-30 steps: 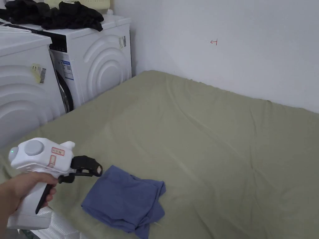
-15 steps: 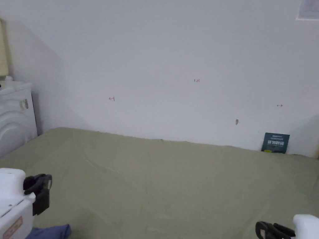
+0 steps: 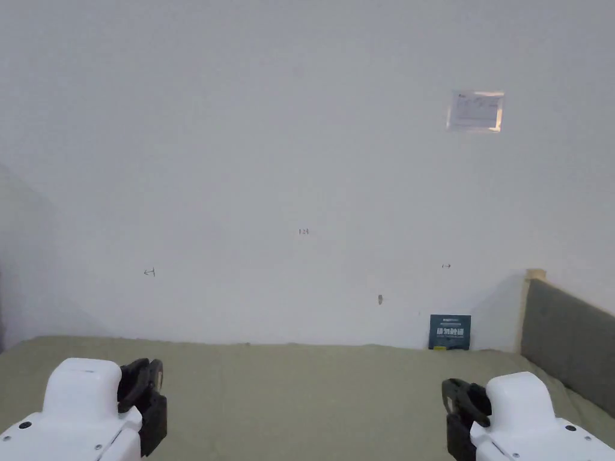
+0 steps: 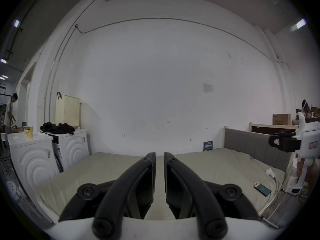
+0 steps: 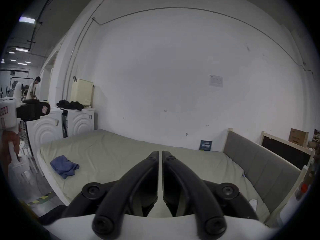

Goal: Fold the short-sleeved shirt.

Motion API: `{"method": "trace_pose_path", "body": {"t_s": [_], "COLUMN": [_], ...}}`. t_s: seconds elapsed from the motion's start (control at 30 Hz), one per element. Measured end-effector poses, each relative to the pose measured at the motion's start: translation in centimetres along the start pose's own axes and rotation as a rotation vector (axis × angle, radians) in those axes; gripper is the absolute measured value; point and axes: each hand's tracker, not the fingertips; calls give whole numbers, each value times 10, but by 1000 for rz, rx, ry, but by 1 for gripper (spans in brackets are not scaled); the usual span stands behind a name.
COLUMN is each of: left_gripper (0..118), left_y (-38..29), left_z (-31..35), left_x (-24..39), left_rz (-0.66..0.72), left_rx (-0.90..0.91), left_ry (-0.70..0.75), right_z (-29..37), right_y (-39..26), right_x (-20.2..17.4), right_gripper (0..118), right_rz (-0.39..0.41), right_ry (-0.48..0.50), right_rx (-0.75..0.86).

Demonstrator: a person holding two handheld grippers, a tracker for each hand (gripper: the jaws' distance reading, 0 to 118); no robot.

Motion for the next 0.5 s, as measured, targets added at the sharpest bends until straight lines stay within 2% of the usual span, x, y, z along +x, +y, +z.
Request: {"method": "trace_pose_path", "body": {"t_s": [0.1, 0.27, 0.4, 0.47, 0.5], "left_gripper": [10, 10, 10, 11, 17], "left_y": [-2, -5, -2, -1, 0], "left_z": [0, -1, -1, 0, 1], "left_x": [-1, 1, 5, 6, 5], "left_rz": [-23, 2, 5, 4, 12], "left_rx": [-17, -19, -8, 4, 10], "left_ry": [9, -24, -34, -33, -52], "right_z": [-3, -1, 0, 2, 2], "right_y": [2, 5, 6, 5, 5], "right_x": [-1, 2, 1, 0, -1], "right_gripper": [5, 5, 7, 15, 24], "right_rz": [13, -65, -63, -62, -69], "right_ry": [-4, 16, -10, -12, -18], "right_rx": [-1, 32, 19, 19, 19]}}
